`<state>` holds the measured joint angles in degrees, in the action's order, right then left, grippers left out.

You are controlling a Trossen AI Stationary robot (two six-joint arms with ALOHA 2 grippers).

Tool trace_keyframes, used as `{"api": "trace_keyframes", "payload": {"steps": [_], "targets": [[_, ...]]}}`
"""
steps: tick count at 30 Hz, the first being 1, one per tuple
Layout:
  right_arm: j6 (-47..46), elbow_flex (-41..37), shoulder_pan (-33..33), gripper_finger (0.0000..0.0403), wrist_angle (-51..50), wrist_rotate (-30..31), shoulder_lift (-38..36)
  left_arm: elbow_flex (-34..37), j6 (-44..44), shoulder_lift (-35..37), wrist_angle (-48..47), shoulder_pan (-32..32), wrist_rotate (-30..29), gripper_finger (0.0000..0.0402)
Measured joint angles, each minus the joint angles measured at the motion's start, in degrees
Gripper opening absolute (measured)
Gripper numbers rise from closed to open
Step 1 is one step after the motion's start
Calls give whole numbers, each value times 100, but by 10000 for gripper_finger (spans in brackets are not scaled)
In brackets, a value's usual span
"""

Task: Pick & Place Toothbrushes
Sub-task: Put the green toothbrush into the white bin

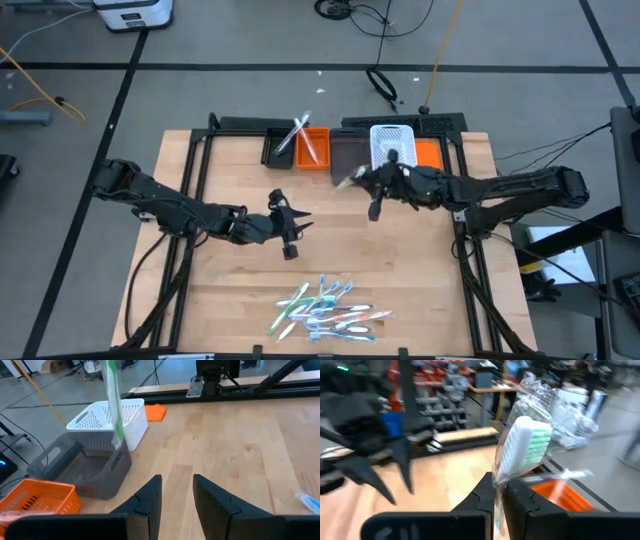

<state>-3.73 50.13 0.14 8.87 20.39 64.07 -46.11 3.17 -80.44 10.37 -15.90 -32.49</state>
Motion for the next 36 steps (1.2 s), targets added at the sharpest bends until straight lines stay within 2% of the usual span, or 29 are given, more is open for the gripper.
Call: {"api": "trace_keyframes", "payload": {"steps": [4, 11, 18, 26, 31, 36], "targets": [[-283, 0, -261, 9, -681, 378, -273, 0, 36, 0, -46, -63, 0, 113], [-780, 0, -981, 9, -1577, 679, -508, 0, 60, 0, -37, -195, 2, 113], [-1053, 40, -1656, 9, -2110, 639, -514, 0, 62, 0, -37, -223, 2, 113], [-1233, 882, -1976, 9, -3502, 678, -312, 0, 63, 0, -33, -211, 2, 113], [-1267, 1524, -2097, 9, -4384, 888, 144, 0, 83, 0, -28, -208, 5, 113], [-1320, 2112, -2302, 9, -5388, 797, 754, 0, 157, 0, -26, -203, 94, 113]]}}
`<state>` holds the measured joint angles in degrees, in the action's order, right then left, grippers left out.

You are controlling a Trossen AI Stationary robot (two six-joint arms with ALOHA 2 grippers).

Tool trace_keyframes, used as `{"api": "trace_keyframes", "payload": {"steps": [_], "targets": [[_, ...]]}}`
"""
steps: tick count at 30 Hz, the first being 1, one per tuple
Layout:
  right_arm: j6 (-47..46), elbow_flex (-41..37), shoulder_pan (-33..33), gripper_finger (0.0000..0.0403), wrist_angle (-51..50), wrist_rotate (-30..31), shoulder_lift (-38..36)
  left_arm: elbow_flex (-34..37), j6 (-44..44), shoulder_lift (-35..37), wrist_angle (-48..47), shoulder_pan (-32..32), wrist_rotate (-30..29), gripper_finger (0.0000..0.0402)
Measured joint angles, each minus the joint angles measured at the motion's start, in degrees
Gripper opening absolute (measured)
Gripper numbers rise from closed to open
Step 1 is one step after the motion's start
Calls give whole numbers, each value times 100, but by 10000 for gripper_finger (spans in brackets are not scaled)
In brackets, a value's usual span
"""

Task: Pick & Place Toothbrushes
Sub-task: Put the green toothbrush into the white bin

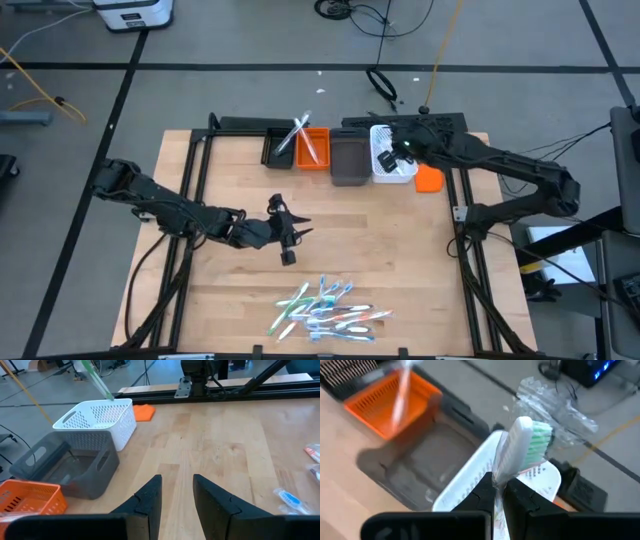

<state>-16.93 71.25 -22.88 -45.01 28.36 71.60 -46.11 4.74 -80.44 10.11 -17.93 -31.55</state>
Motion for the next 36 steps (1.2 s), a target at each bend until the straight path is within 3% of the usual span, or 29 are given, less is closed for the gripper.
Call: {"api": "trace_keyframes", "payload": {"steps": [16, 28, 36], "targets": [[108, 319, -1265, 9, -376, -1363, 1195, 0, 297, 0, -9, 0, 317, 113], [48, 317, -1542, 10, -645, -1655, 1458, 0, 332, 0, -62, 0, 317, 113], [73, 317, -1542, 61, -585, -1650, 1478, 0, 443, 0, -174, 0, 320, 113]]}}
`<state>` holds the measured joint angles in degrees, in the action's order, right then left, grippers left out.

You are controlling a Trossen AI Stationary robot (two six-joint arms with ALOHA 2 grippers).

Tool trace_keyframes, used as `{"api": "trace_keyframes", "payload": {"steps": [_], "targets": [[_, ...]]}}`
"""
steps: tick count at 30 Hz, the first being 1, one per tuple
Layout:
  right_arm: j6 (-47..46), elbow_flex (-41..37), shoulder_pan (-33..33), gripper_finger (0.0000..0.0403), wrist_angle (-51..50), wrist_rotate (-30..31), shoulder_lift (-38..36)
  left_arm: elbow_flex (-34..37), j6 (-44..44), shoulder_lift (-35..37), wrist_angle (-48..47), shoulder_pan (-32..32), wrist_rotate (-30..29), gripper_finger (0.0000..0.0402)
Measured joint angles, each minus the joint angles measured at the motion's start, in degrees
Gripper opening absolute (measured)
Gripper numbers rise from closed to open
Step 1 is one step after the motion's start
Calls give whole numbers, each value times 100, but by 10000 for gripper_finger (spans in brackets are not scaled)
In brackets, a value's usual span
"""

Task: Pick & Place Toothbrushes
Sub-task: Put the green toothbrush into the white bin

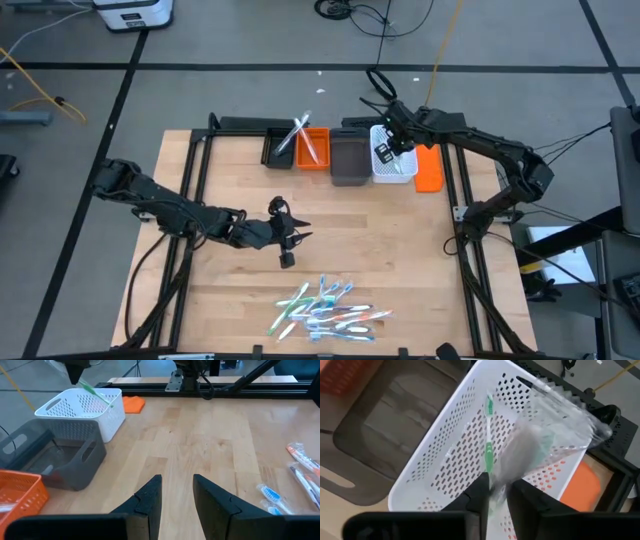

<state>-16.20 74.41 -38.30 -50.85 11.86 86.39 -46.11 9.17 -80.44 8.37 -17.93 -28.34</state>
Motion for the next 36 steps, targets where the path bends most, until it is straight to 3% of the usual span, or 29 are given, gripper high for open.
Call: {"api": "trace_keyframes", "payload": {"steps": [12, 19, 28, 33, 36], "targets": [[40, -319, -26, 98, 337, 157, 0, 0, 39, 0, -53, 0, -2, 113], [52, -461, -48, 97, 554, 123, -133, 0, 37, 0, -124, -9, -2, 113], [-43, -457, 338, 90, 1143, -1292, -648, -1, 248, 0, -326, -52, 44, 113], [-114, -457, 906, 90, 1517, -1954, -742, -2, 616, 0, -699, -57, 575, 113], [-112, -459, 1339, 89, 1619, -1961, -726, -2, 990, 0, -960, -61, 879, 113]]}}
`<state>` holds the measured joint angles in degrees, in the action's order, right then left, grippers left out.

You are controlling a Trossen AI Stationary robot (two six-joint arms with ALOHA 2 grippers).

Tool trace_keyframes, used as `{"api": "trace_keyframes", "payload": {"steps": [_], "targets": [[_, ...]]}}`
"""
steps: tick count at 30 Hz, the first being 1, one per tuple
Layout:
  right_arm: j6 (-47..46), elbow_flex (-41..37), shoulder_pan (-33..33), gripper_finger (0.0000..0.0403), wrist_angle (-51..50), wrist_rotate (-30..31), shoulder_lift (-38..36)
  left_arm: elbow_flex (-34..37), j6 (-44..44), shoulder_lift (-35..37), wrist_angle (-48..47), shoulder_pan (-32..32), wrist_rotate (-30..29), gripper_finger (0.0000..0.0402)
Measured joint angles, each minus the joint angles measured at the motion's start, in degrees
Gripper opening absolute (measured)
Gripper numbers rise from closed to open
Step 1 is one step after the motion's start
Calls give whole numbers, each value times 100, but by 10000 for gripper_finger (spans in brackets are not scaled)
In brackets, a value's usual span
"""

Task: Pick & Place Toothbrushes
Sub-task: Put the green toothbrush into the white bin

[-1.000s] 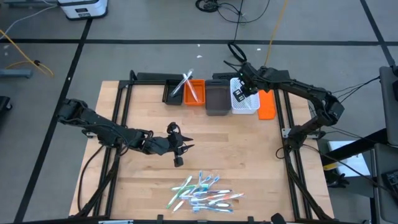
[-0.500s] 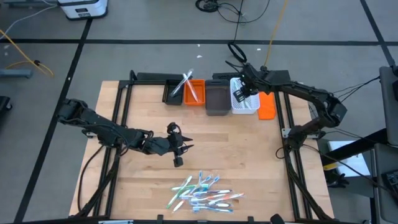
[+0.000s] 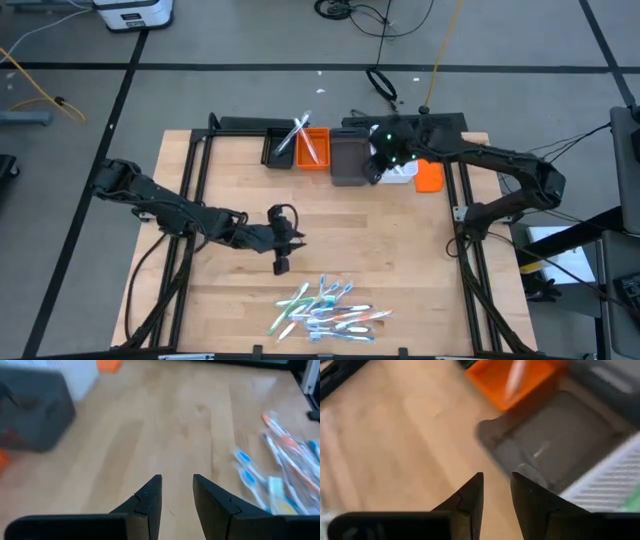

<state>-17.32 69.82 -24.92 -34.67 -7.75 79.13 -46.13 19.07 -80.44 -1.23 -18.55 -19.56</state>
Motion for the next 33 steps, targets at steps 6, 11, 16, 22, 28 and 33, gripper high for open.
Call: {"api": "trace_keyframes", "payload": {"steps": [6, 11, 16, 22, 28, 33], "targets": [[20, 2, 876, 89, 174, 12, -2, 0, 790, 0, -725, -7, 534, 113], [17, -3, 1604, 89, 303, 15, -2, 0, 1136, 0, -1152, -97, 666, 113], [-4, -370, 2191, 89, 1107, 20, -1, 0, 1368, -27, -1190, -215, 826, 113], [-19, -933, 2627, 89, 2177, 20, -3, -2, 1726, -403, -1034, -366, 1232, 113], [-18, -1460, 2807, 89, 2977, 22, -7, -2, 1898, -974, -474, -521, 1929, 113], [-107, -1749, 2842, 89, 3414, 42, -2, -2, 1997, -1298, -67, -533, 2311, 113]]}}
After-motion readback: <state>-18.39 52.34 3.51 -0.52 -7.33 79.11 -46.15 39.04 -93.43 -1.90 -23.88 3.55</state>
